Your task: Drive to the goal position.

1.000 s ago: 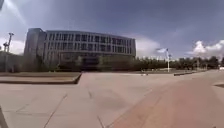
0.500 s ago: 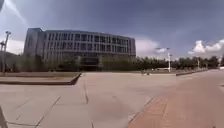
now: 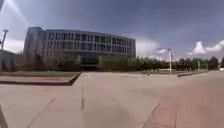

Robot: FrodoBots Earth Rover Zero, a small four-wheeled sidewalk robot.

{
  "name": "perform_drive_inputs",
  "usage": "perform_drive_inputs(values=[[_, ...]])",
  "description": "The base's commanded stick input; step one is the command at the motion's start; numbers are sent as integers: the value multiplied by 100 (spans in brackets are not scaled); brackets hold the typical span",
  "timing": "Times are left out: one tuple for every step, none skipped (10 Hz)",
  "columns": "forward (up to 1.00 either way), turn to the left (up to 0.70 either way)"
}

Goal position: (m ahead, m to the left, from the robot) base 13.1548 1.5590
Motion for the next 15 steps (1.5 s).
perform_drive_inputs(values=[[70, 0], [70, 0], [70, 0], [70, 0], [70, 0], [70, 0], [70, 6], [70, 13], [70, 19], [70, 26], [70, 32], [70, 35], [70, 28], [70, 18], [70, 7]])
